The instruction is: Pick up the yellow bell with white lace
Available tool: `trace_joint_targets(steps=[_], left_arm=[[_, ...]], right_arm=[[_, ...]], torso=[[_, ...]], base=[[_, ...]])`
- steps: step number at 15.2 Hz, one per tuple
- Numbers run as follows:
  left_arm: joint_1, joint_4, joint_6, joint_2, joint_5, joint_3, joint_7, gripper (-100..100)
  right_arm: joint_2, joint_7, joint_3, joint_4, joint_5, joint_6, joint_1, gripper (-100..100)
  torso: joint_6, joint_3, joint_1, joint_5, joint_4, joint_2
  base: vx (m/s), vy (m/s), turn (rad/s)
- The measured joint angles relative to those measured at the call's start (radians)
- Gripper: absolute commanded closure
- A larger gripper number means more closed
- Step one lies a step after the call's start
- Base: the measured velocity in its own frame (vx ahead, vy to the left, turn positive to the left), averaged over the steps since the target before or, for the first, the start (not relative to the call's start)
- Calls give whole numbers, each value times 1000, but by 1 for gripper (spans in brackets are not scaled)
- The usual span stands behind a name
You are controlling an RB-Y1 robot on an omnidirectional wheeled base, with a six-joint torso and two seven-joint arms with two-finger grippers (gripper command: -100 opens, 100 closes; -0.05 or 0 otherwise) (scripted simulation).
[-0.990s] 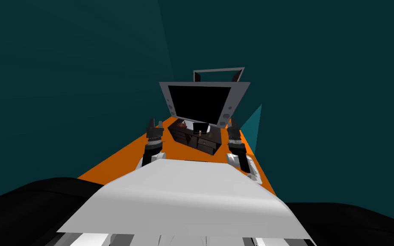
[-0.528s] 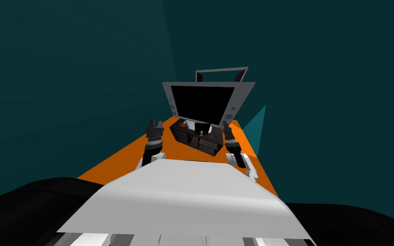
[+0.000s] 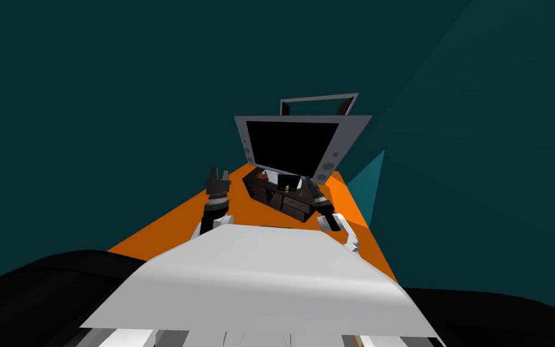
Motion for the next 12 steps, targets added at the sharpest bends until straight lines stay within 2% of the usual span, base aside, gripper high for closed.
trace_joint_targets(steps=[3,6,12], left_arm=[[0,0,0,0,0,0,0,0],[0,0,0,0,0,0,0,0],[0,0,0,0,0,0,0,0]], right_arm=[[-30,11,10,74,26,5,-29,-100],[-60,18,26,111,53,29,-43,-100],[-103,43,56,218,110,49,-79,-100]], torso=[[0,0,0,0,0,0],[0,0,-1,0,0,0],[0,0,-1,0,0,1]], base=[[14,26,59],[12,23,69],[12,24,66]])
